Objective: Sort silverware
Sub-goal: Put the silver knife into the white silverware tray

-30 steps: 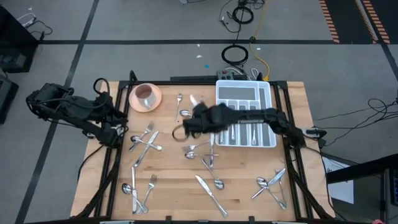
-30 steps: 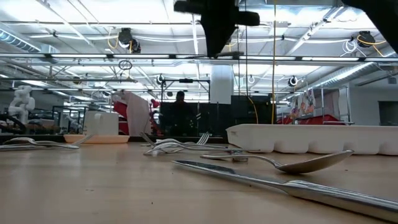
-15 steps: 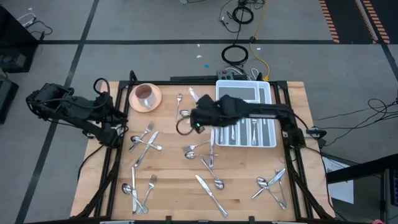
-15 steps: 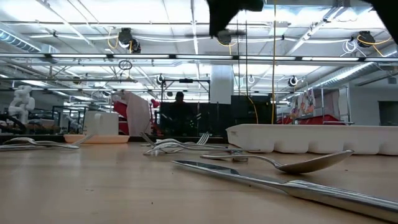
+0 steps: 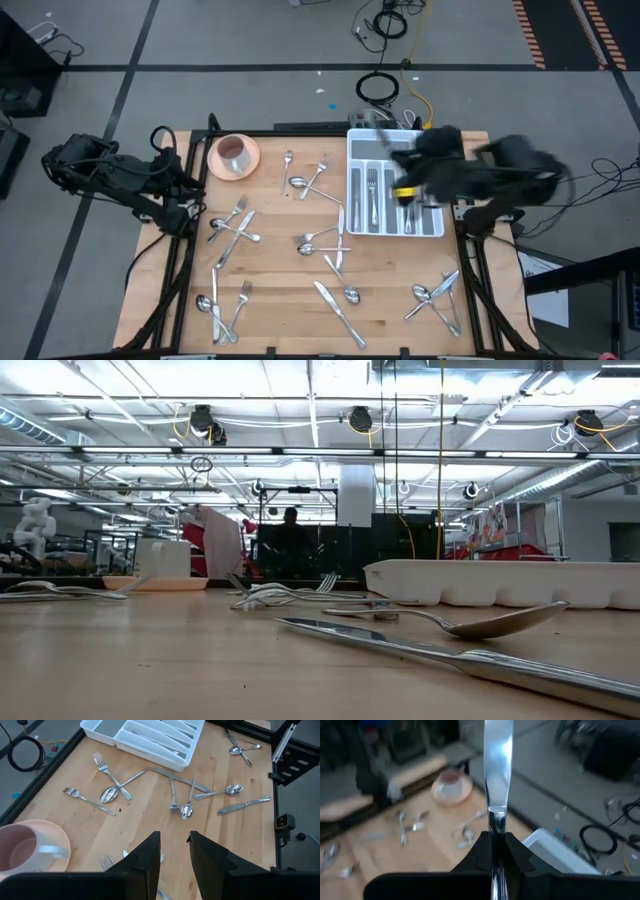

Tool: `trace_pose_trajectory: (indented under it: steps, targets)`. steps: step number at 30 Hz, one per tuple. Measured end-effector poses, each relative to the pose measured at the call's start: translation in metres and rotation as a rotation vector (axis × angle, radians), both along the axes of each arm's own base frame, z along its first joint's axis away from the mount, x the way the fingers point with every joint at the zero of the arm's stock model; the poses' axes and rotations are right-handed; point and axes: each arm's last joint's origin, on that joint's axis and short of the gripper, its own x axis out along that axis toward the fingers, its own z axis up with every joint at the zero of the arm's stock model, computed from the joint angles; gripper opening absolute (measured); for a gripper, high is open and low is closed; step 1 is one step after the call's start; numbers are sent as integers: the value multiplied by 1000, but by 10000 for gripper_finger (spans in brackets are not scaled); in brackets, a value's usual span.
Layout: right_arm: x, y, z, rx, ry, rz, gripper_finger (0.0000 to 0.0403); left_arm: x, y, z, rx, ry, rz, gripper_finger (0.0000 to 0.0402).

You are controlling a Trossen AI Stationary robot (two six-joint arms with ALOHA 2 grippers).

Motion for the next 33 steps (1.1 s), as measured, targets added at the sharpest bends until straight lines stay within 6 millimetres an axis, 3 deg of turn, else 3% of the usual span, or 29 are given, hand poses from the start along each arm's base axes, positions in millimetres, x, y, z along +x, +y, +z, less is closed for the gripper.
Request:
trace_pose_trajectory:
  steps: [4,13,18,21,25,29,33]
  targets:
    - [-34,-7,-19,-17,-57,-110,0,0,1,0,21,-8,21,109]
    - [-35,-29,-150,138,-188,-212,0,0,2,1,52,-18,46,109]
    - [-18,-41,-219,238,-318,-182,0,1,2,1,35,-31,64,109]
    - [-5,-48,-233,248,-389,-193,0,1,2,1,27,-31,71,109]
    - [16,-53,-264,319,-291,-216,0,1,2,1,21,-31,79,109]
    - [41,-53,-286,387,-311,-235,0,1,2,1,11,-33,92,109]
    - [53,-56,-307,459,-307,-302,0,1,2,1,12,-33,92,109]
